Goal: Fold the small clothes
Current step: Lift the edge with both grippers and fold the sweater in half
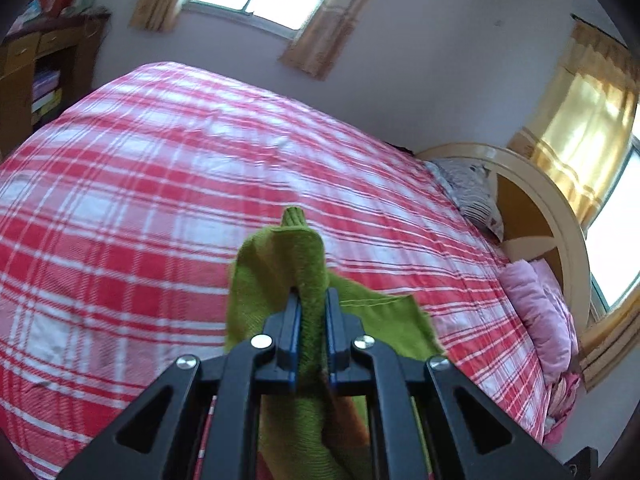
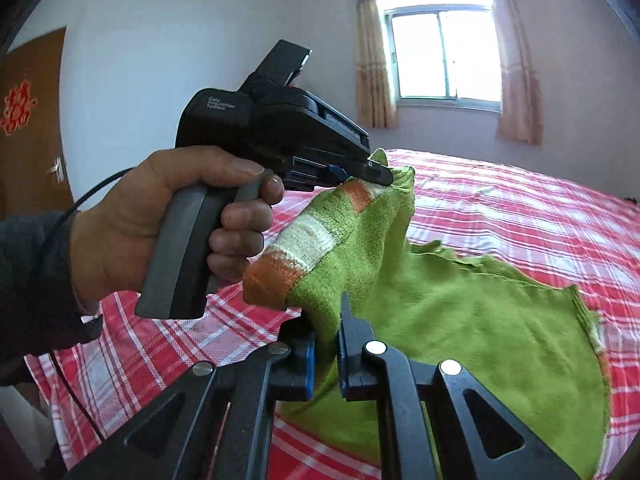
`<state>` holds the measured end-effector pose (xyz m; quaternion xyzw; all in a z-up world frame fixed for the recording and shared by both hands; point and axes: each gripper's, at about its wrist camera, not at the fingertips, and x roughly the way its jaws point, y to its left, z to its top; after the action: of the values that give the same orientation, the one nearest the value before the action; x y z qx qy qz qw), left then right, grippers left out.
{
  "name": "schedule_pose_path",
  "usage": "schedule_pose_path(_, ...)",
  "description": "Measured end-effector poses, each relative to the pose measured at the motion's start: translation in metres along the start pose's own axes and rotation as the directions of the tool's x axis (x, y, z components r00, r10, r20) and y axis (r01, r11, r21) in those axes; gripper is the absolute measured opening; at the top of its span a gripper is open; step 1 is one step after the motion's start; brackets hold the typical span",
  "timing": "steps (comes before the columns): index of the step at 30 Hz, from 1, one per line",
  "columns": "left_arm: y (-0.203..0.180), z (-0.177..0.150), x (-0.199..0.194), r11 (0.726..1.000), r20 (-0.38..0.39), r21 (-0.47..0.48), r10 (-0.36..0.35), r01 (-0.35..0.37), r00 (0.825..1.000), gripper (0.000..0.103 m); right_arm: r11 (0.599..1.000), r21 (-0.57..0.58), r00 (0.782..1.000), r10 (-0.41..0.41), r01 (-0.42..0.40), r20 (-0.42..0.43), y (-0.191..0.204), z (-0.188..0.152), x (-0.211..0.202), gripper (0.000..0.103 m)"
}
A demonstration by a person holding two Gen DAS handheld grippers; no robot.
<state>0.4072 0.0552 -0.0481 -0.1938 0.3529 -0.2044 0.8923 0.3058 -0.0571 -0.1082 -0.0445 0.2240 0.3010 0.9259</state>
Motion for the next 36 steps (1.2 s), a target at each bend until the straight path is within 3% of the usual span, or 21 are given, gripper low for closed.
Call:
schedule_pose_path(11,-0.071,-0.003,0.044,0.996,-0.044,0.074,-0.049,0.052,0.998,0.01,0.988,0.153,0.998,-0.026,0.016,0.06,-0.065,-0.015,-0.046,0.007)
schedule_pose_path(22,-0.135,-0.021,0.101,0.982,-0.126,0.161,-0.077,0.097,0.989,0.01,0.956,0.284,0.994,-0.092,0.071,0.062,-0.119,-0.042,-0.085,0.007)
schedule_pose_path(31,-0.171,-0.052,0.155,0.964,-0.202,0.252,-0.031,0.082,0.979,0.01,0.899,0.422,0.992,-0.124,0.116,-0.008,-0.159,-0.081,-0.095,0.007)
schedule_pose_path(34,-0.186,-0.061,0.163,0.941,-0.199,0.331,0.003,0.064,0.98,0.011,0.87,0.481,0.993,-0.119,0.112,-0.016,-0.17,-0.095,-0.097,0.007)
schedule_pose_path(36,-0.193,-0.063,0.156,0.929,-0.189,0.358,-0.03,0.097,0.982,0.012,0.855,0.507,0.992,-0.124,0.109,-0.004,-0.175,-0.101,-0.101,0.007)
